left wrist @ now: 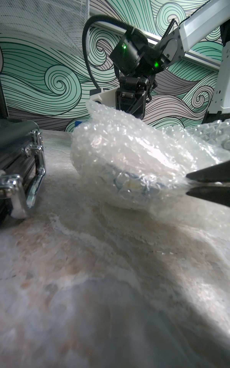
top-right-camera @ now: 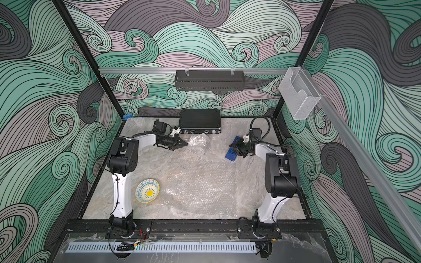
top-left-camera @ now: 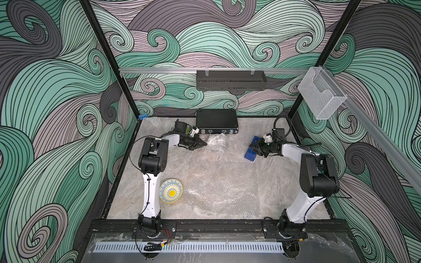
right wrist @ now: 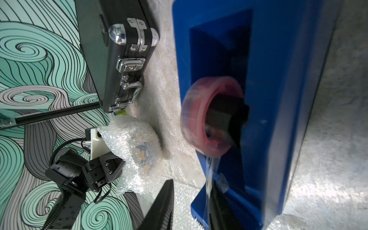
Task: Wrap bowls in bubble wrap
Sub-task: Tear off the tape using the Tape Cutter.
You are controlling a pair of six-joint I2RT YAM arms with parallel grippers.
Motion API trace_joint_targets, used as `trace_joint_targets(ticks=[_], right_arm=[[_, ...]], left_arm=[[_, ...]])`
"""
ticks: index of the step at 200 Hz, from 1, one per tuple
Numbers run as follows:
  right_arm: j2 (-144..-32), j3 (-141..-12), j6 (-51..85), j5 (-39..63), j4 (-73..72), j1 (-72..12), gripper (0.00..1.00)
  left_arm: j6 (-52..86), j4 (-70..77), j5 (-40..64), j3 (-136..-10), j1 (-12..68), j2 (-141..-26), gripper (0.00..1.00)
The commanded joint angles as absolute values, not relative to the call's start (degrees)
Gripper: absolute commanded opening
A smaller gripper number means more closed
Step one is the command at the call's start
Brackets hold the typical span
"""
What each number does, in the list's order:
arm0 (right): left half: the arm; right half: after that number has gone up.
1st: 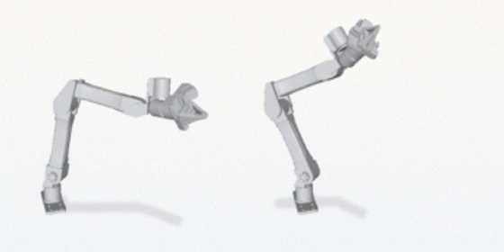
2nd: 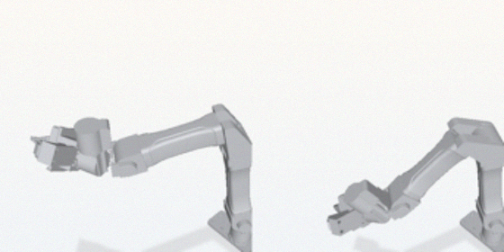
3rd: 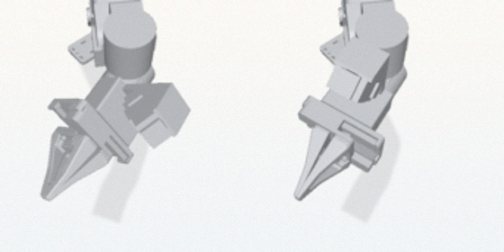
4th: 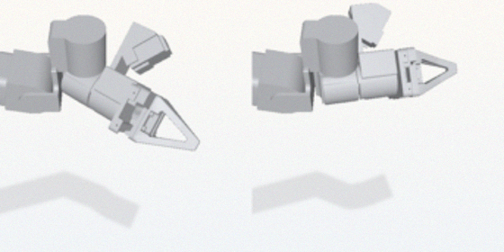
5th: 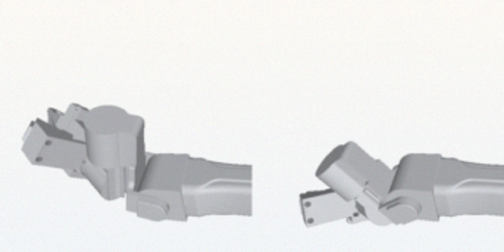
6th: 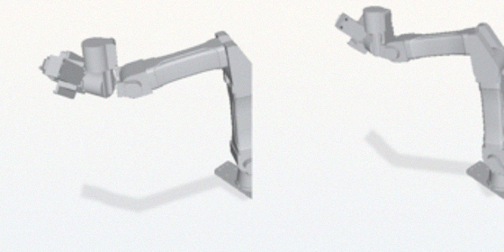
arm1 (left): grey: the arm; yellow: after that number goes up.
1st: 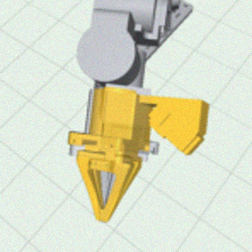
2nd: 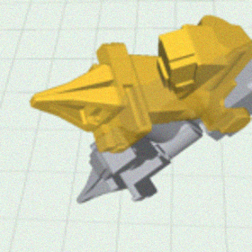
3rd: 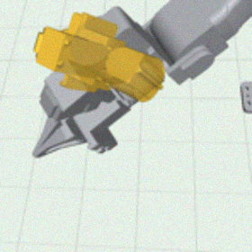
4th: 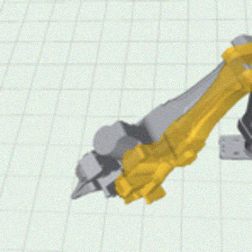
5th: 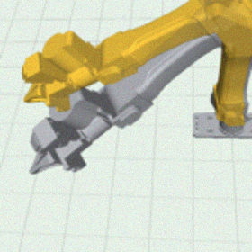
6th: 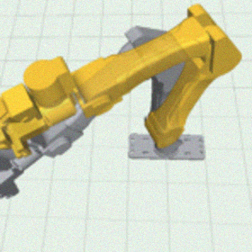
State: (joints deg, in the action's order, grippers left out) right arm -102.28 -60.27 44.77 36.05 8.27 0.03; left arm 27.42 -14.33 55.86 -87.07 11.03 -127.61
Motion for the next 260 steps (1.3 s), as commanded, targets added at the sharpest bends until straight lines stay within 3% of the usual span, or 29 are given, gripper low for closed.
trace_joint_targets(ticks=[1, 35, 166, 260], right_arm=[[-100.68, -59.06, 45.26, 37.67, 7.65, 0.1, 0.23], [-98.56, -58.45, 45.26, 38.02, 7.8, 0.44, 0.0], [-86.47, -45.86, 46.87, 39.4, 5.72, -5.45, 0.0], [-94.0, -43.15, 41.33, 34.28, 9.16, -5.71, 0.0]], left_arm=[[26.1, -16.24, 55.09, -87.96, 11.73, -126.22, 0.0], [25.98, -16.35, 55.03, -87.8, 11.78, -126.07, 0.0], [25.82, -16.6, 55.11, -87.63, 11.81, -125.95, 0.0], [25.49, -16.95, 55.11, -87.58, 12.04, -125.79, 0.0]])
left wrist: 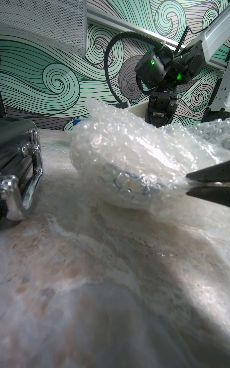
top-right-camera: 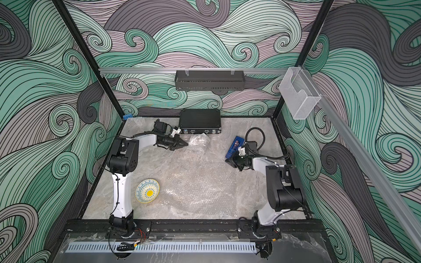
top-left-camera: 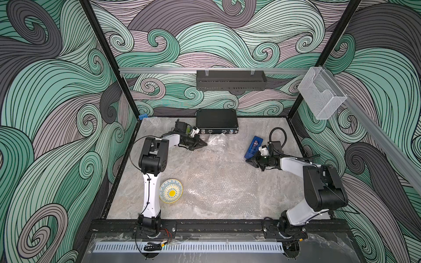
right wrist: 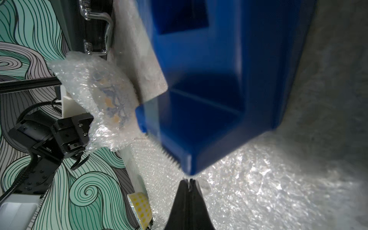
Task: Wrap bowls in bubble wrap
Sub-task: Tear off the tape using the Tape Cutter.
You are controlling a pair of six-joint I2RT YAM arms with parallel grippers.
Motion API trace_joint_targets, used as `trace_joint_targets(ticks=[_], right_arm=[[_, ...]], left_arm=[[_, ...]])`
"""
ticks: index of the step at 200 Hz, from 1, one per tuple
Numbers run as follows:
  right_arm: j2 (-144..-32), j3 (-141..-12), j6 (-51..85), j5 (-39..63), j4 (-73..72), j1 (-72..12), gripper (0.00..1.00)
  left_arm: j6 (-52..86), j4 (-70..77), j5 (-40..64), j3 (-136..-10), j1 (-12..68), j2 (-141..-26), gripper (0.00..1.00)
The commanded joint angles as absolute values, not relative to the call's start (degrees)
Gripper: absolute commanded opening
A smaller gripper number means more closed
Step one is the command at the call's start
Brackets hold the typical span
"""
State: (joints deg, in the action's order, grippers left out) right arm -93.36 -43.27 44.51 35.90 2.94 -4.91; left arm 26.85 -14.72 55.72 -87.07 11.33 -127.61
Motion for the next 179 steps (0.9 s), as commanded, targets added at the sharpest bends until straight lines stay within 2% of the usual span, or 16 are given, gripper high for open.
trace_joint_targets(ticks=[1, 49, 133, 179], right_arm=[[-93.98, -43.15, 41.32, 34.19, 9.37, -5.71, 0.0], [-93.37, -42.82, 38.5, 30.08, 15.36, -4.16, 0.0], [-89.43, -39.96, 37.7, 31.95, 16.14, -2.43, 0.0], [-78.51, -45.75, 38.82, 33.6, 20.15, -3.21, 0.0]], left_arm=[[25.49, -16.96, 55.11, -87.61, 12.04, -125.83, 0.0], [25.44, -17.26, 55.16, -87.85, 12.11, -125.87, 0.0], [25.52, -17.39, 55.46, -87.81, 12.25, -125.6, 0.0], [25.75, -17.16, 55.58, -87.78, 12.26, -125.46, 0.0]])
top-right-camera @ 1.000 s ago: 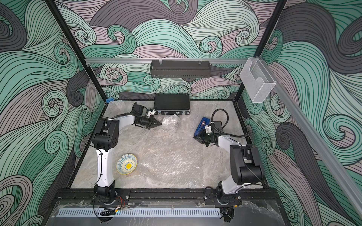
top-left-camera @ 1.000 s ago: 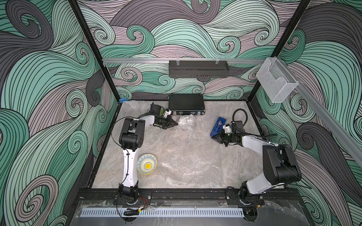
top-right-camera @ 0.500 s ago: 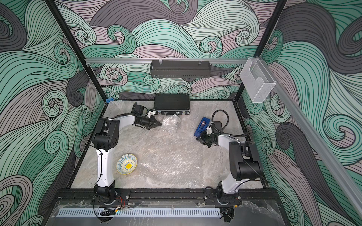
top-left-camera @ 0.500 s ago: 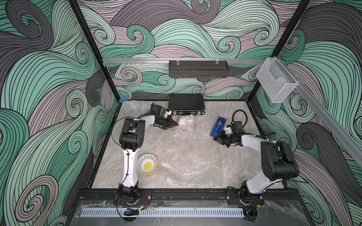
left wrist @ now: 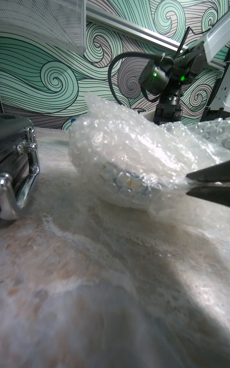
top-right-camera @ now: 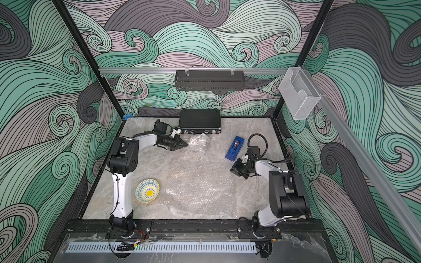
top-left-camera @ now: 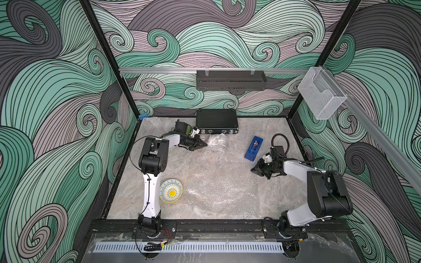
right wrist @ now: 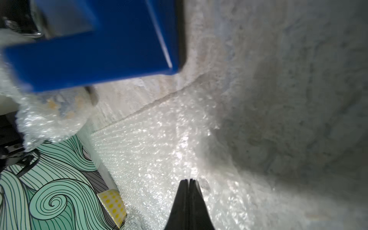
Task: Wrap bowls in bubble wrap
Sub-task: Tear off the tape using the Tape Cutter, then stick the tape on the bubble wrap.
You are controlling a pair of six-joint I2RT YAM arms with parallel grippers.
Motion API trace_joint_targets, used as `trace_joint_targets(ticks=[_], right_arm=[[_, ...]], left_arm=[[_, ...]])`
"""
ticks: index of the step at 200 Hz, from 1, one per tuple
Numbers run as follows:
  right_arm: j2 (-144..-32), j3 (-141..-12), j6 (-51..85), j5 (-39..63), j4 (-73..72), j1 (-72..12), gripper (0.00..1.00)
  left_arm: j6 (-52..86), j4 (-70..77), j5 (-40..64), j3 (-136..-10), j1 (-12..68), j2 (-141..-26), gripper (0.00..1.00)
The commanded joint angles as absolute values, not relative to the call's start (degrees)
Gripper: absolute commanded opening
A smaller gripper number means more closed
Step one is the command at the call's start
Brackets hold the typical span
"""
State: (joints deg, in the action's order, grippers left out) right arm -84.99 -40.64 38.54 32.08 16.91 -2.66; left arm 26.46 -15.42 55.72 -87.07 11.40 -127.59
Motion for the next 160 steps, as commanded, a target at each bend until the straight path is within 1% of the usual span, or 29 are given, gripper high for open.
trace_joint_targets(ticks=[1, 20, 39, 59, 88, 114, 128, 160], right_arm=[[-78.23, -45.99, 38.83, 33.63, 20.18, -3.32, 0.0], [-75.61, -51.38, 40.25, 34.6, 23.26, -6.48, 0.0], [-77.2, -58.28, 41.82, 34.31, 23.67, -12.89, 0.0], [-83.24, -66.91, 42.73, 32.57, 23.05, -21.21, 0.0], [-94.9, -78.36, 44.56, 29.71, 20.88, -29.22, 0.0], [-104.57, -86.61, 45.52, 28.84, 20.83, -31.84, 0.0], [-108.31, -88.33, 46.39, 29.23, 18.09, -32.51, 0.0], [-115.15, -92.21, 45.64, 28.87, 18.61, -33.02, 0.0]], left_arm=[[25.75, -17.2, 55.61, -87.75, 12.24, -125.44, 0.0], [25.68, -17.24, 55.56, -87.71, 12.24, -125.27, 0.0], [25.59, -17.14, 55.64, -87.54, 12.3, -124.89, 0.0], [25.43, -17.13, 55.77, -87.26, 12.29, -124.67, 0.0], [25.45, -16.96, 55.91, -86.86, 12.24, -124.21, 0.0], [25.41, -16.88, 55.98, -86.8, 12.27, -124.18, 0.0], [25.41, -16.81, 56.1, -86.76, 12.33, -124.19, 0.0], [25.39, -16.62, 56.25, -86.81, 12.35, -124.19, 0.0]])
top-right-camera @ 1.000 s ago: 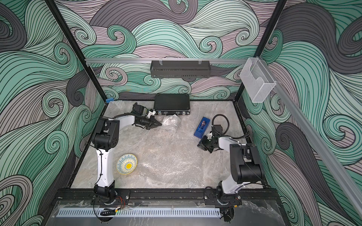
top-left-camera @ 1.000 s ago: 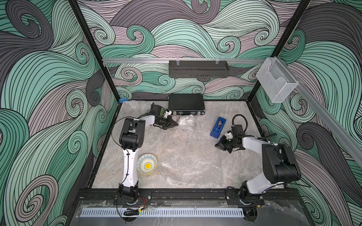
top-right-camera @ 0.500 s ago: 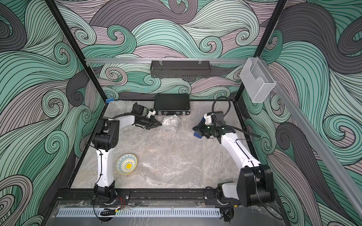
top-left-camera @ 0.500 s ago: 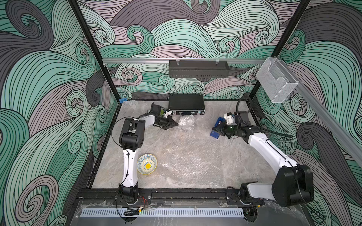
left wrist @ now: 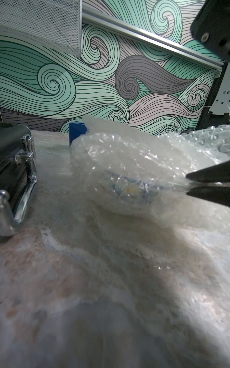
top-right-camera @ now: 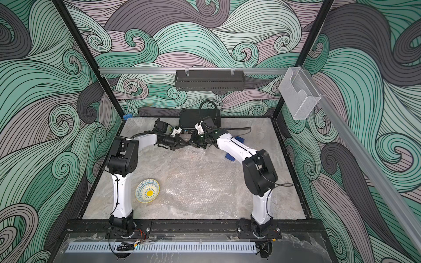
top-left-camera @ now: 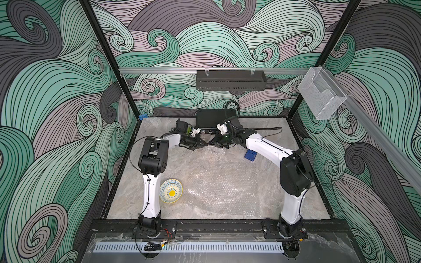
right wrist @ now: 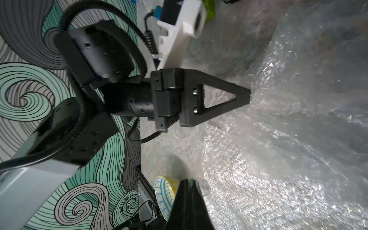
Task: Wrap bowls in bubble wrap
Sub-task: Stick the tape on the bubble wrap.
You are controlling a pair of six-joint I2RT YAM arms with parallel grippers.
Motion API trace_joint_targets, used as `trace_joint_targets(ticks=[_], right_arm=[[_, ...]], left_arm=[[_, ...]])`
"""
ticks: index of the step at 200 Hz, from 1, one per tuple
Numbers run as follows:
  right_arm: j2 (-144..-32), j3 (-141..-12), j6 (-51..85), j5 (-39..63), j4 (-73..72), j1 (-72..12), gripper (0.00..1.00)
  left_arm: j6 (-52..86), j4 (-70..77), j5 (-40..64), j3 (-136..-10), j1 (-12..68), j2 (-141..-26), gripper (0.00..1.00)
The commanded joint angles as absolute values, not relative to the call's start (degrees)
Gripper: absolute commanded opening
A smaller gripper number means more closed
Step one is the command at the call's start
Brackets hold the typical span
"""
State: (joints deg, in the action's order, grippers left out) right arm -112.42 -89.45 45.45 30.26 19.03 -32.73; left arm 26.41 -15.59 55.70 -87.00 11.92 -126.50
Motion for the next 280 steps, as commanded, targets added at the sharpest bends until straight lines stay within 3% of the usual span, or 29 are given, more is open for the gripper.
trace_joint_targets(ticks=[1, 71, 135, 280], right_arm=[[-115.28, -92.25, 45.59, 28.85, 18.62, -32.99, 0.0], [-121.96, -90.37, 46.77, 31.87, 14.73, -33.05, 0.0], [-121.21, -83.29, 48.12, 32.98, 9.64, -32.98, 0.0], [-121.49, -83.06, 51.58, 34.81, 9.1, -30.77, 0.0]], left_arm=[[25.39, -16.62, 56.25, -86.82, 12.33, -124.19, 0.0], [25.3, -16.77, 56.33, -87.14, 12.28, -124.63, 0.0], [24.8, -17.31, 56.08, -87.62, 12.26, -125.02, 0.0], [24.0, -18.53, 55.27, -87.37, 12.09, -124.8, 0.0]])
